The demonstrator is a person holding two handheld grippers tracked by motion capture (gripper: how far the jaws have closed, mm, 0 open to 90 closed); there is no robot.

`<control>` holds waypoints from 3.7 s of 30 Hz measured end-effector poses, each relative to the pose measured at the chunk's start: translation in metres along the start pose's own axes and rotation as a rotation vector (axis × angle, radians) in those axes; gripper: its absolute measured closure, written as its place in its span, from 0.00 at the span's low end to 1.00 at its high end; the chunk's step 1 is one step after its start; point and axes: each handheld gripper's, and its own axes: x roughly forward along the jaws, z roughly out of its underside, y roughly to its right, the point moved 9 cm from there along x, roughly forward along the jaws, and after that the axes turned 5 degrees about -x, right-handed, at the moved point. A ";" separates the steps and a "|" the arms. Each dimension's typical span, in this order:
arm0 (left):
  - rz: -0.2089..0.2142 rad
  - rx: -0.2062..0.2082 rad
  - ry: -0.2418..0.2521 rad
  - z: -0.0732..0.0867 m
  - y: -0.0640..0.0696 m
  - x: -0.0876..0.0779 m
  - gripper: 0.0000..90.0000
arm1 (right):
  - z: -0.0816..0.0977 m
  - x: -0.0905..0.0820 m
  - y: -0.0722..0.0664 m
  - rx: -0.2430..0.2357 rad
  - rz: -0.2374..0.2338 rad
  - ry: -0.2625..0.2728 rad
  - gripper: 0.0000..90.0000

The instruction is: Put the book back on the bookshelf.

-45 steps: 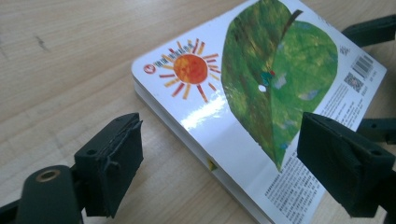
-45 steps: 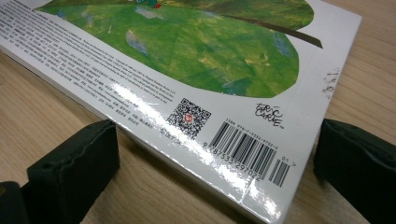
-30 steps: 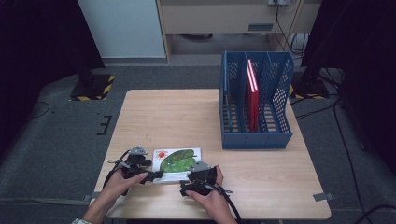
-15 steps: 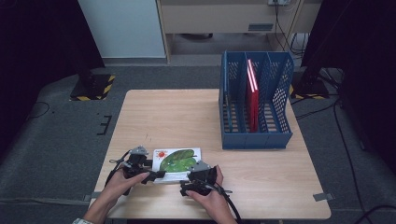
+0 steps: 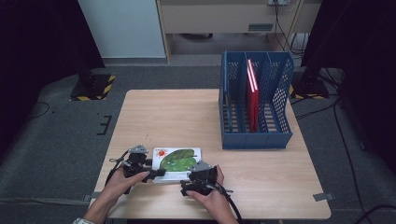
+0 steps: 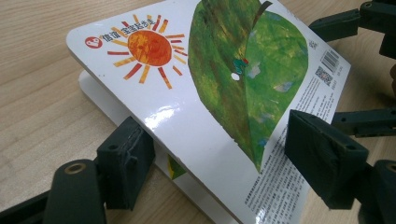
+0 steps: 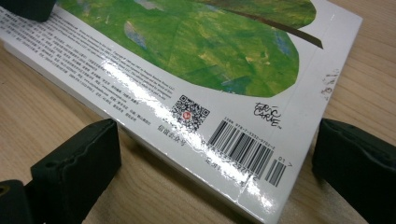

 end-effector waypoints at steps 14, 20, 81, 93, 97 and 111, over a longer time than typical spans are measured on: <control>-0.004 0.010 0.000 -0.001 -0.002 0.001 0.28 | -0.006 -0.020 0.012 0.001 -0.072 0.054 0.08; -0.006 0.013 0.003 -0.002 -0.003 0.002 0.28 | -0.011 -0.024 0.022 0.004 -0.080 0.084 0.14; -0.045 0.099 0.009 -0.004 0.000 -0.002 0.49 | -0.002 -0.007 0.024 0.046 -0.132 0.030 0.03; -0.051 0.105 0.003 -0.003 -0.001 -0.002 0.51 | -0.003 -0.007 0.026 0.086 -0.128 0.029 0.08; -0.059 0.112 0.008 -0.004 -0.001 -0.001 0.51 | -0.006 -0.009 0.030 0.094 -0.110 0.028 0.13; -0.113 0.141 0.050 -0.013 -0.005 -0.004 0.56 | -0.015 -0.011 0.038 0.080 -0.051 0.053 0.25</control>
